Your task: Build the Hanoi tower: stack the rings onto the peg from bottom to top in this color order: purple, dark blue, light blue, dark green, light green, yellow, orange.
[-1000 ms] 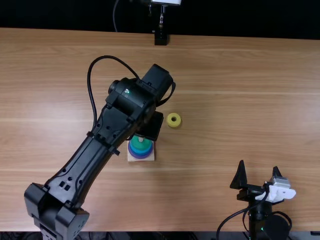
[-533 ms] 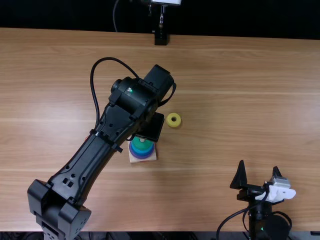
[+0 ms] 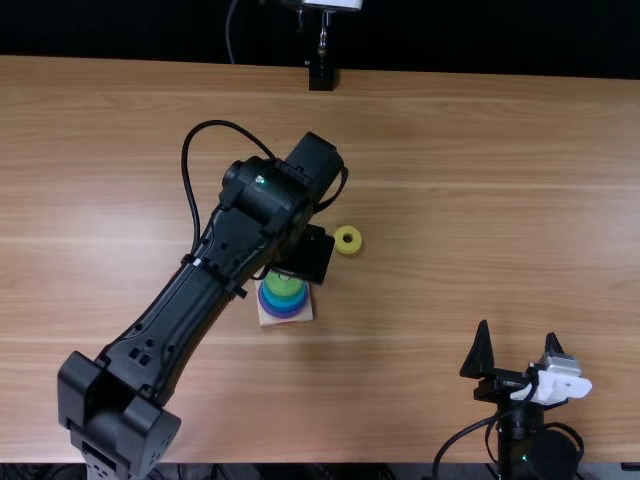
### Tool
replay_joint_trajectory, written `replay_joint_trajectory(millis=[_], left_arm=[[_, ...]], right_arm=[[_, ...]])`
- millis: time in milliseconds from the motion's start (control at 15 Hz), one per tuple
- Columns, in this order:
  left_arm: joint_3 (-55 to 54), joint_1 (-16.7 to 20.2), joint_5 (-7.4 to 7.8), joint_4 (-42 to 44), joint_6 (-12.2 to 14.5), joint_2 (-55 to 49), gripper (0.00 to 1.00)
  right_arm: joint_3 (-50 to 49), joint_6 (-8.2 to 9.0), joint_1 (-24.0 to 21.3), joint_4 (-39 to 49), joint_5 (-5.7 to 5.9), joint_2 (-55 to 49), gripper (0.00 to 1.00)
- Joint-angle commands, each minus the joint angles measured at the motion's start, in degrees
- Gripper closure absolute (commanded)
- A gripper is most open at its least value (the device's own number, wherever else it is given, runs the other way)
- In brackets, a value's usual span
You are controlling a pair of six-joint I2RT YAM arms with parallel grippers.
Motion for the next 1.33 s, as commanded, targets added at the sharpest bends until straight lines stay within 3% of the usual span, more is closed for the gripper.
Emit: replay_joint_trajectory(millis=[0, 267, 467, 533, 667, 733, 933, 1133, 1200, 1267], left_arm=[[2.44, 1.80, 0.30, 2.84, -0.01, -2.33, 0.00], [-0.55, 6.28, -0.33, 18.34, -0.22, -11.82, 0.00], [-16.19, 11.90, -0.97, 34.06, -0.11, -26.94, 0.00], [-24.63, 14.01, -2.65, 41.12, 0.20, -33.01, 0.00], [-43.97, 15.68, -8.45, 55.26, -0.11, -46.89, 0.00], [-53.28, 16.48, -9.83, 62.11, -0.11, -53.13, 0.00], [-77.72, 21.92, -9.40, 77.19, -0.32, -72.73, 0.00], [-92.84, 23.51, -8.45, 78.46, -0.22, -91.63, 0.00], [-96.17, 23.59, -6.34, 78.46, -0.11, -95.06, 0.00], [-99.16, 23.77, -2.86, 77.93, 0.20, -96.55, 0.00]], right_arm=[[-0.79, 0.12, -0.40, -0.60, -0.10, -0.69, 0.00], [-0.79, 0.12, -0.40, -0.60, -0.10, -0.69, 0.00], [-0.79, 0.12, -0.40, -0.60, -0.10, -0.69, 0.00], [-0.79, 0.12, -0.40, -0.60, -0.10, -0.69, 0.00], [-0.79, 0.12, -0.40, -0.60, -0.10, -0.69, 0.00], [-0.88, 0.12, -0.40, -0.60, -0.10, -0.69, 0.00], [-0.79, 0.12, -0.40, -0.60, -0.10, -0.69, 0.00], [-0.88, 0.12, -0.40, -0.60, -0.10, -0.69, 0.00], [-0.79, 0.12, -0.23, -0.60, -0.10, -0.69, 0.00], [-0.79, 0.12, -0.40, -0.60, -0.10, -0.69, 0.00]])
